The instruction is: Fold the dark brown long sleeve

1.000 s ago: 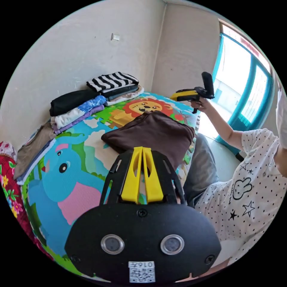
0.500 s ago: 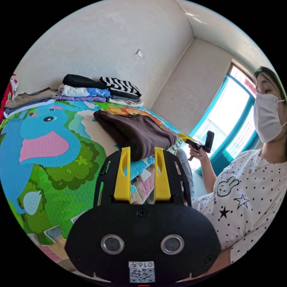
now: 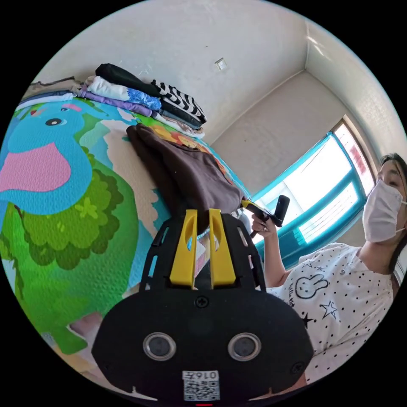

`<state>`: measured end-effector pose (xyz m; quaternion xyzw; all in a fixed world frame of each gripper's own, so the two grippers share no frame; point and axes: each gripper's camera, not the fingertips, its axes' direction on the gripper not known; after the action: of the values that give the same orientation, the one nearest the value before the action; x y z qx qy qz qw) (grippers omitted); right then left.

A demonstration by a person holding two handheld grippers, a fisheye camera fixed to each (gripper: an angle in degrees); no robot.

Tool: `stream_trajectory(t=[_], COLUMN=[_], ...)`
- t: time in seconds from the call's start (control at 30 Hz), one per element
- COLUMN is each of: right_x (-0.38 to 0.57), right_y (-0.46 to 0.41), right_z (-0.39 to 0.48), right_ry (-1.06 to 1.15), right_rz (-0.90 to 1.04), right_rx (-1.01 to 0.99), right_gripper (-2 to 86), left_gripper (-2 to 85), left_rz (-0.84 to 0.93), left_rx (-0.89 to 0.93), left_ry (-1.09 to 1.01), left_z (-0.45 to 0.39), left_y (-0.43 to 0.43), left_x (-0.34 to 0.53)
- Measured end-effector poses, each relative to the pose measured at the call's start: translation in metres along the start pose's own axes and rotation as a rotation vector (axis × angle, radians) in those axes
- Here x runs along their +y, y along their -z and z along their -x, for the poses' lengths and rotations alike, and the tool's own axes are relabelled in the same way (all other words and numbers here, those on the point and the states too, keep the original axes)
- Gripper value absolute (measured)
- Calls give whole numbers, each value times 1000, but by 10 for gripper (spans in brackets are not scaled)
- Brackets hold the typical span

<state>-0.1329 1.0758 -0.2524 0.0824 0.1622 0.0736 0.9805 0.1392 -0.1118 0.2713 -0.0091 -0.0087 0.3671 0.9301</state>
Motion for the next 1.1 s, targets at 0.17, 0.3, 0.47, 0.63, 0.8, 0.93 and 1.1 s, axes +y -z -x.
stream_trajectory(t=[0.17,0.3,0.47,0.63,0.8,0.93,1.1], right_x=[7,11,-42,-129,-187,-215,-228], right_y=[15,43,64,-8,-100,-108,-81], right_z=[34,44,5,-34,-81,-112,-99], right_ry=[195,287,174,122,57,-7,99], right_rz=[175,123,-104,-15,263,291,156], right_rx=[-12,85,100,112,123,-35,-33], right_gripper=[51,70,98,140,136,76,38], left_gripper=[48,58,66,85,51,3,-9], left_rz=[59,-46,-108,50,175,85,-7], left_rx=[-1,-16,-119,-212,-147,-149,-243], left_ry=[34,16,-80,-9,52,27,-111], left_z=[-10,-9,-5,28,51,36,-15], left_y=[9,46,55,2,-50,-46,-24], left_x=[28,26,-33,-115,-144,-136,-133])
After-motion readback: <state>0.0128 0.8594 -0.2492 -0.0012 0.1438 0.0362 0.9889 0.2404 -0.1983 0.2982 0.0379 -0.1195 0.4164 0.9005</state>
